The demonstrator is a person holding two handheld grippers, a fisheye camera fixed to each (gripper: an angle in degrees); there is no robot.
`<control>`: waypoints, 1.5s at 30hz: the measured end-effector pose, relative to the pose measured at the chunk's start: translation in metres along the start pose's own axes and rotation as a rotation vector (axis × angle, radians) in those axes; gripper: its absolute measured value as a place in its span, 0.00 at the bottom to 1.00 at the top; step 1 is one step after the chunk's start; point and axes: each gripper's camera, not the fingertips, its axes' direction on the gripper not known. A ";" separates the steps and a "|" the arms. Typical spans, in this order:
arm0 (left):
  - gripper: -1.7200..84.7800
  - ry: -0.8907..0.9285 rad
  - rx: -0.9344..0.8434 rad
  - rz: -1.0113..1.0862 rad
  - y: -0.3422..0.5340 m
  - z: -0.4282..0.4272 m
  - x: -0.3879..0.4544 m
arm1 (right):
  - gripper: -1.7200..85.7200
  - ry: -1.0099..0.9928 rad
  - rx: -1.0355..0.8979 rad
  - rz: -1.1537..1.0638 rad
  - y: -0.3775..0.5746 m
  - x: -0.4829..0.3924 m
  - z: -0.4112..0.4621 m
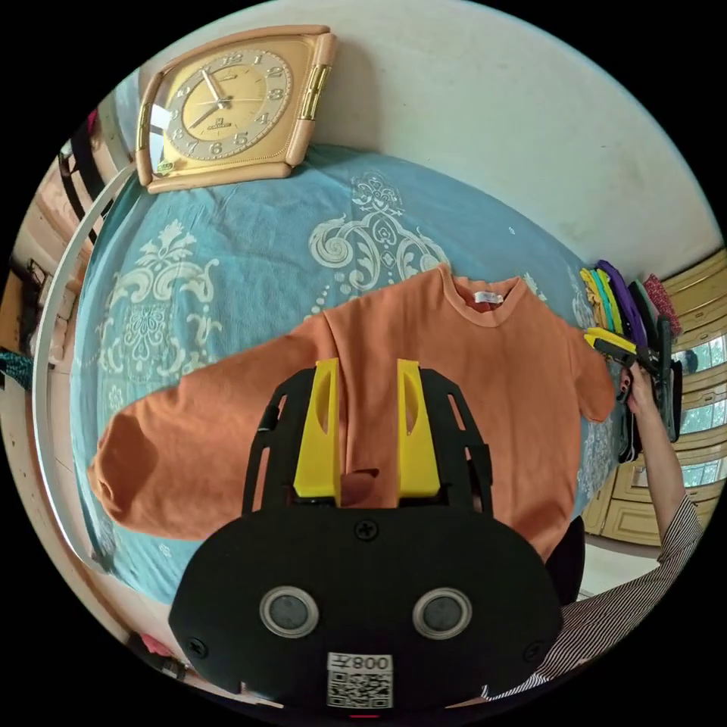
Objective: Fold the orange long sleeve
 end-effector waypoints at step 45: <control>0.14 0.185 0.020 -0.157 0.282 -0.008 0.022 | 0.08 -0.151 0.054 0.258 0.172 0.065 0.029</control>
